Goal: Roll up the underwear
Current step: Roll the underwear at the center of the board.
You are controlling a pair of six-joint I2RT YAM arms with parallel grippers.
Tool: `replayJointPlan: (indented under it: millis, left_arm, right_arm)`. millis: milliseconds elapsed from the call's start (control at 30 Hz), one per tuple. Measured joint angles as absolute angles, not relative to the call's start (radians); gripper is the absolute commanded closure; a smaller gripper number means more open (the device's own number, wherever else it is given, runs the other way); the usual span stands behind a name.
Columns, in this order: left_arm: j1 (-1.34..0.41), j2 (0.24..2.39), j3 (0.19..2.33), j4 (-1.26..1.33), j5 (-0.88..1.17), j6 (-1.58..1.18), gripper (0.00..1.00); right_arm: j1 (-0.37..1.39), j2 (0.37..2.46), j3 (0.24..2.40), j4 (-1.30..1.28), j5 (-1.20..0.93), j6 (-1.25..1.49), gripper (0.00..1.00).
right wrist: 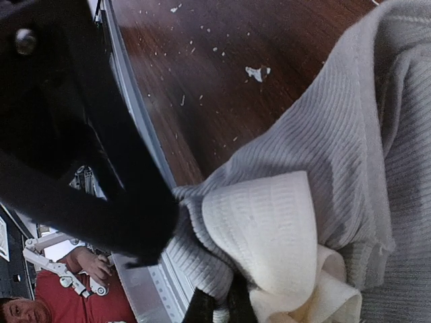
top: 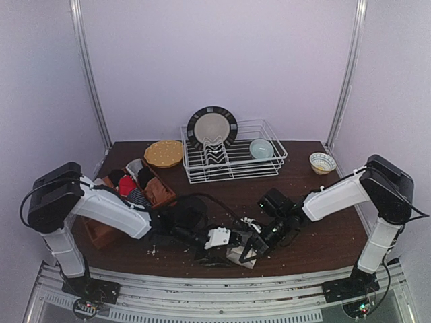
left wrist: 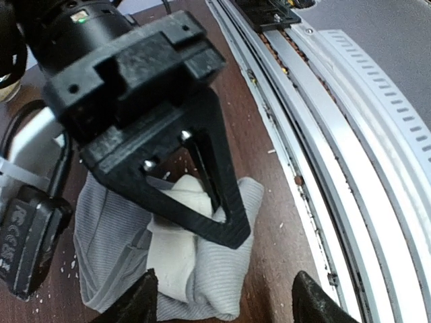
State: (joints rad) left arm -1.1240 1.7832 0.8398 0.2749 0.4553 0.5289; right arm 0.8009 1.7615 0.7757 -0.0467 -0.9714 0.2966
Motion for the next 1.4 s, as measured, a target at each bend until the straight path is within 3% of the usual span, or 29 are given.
replayJointPlan:
  millis: [233, 500, 633, 833, 1200, 1400]
  left_arm:
    - [-1.13, 1.856, 0.896, 0.204, 0.461, 0.578, 0.57]
    - [-1.129, 1.892, 0.948, 0.183, 0.464, 0.579, 1.0]
    - [-1.129, 1.901, 0.959, 0.17, 0.479, 0.576, 1.0]
    - [-1.129, 1.914, 0.961, 0.172, 0.504, 0.545, 1.0]
    - [-1.1, 1.948, 1.049, 0.015, 0.628, 0.413, 1.0]
    - [-1.06, 1.979, 1.091, -0.053, 0.744, 0.306, 1.0]
  right_arm:
    - [0.795, 1.767, 0.776, -0.045, -0.974, 0.296, 1.0]
    - [0.795, 1.768, 0.776, -0.045, -0.973, 0.297, 1.0]
    - [0.795, 1.757, 0.763, -0.035, -0.962, 0.314, 0.73]
    - [0.834, 1.618, 0.679, 0.021, -0.868, 0.363, 0.49]
    - [1.008, 1.113, 0.419, 0.065, -0.329, 0.401, 0.47]
    - [1.105, 0.976, 0.342, 0.094, -0.078, 0.364, 0.47]
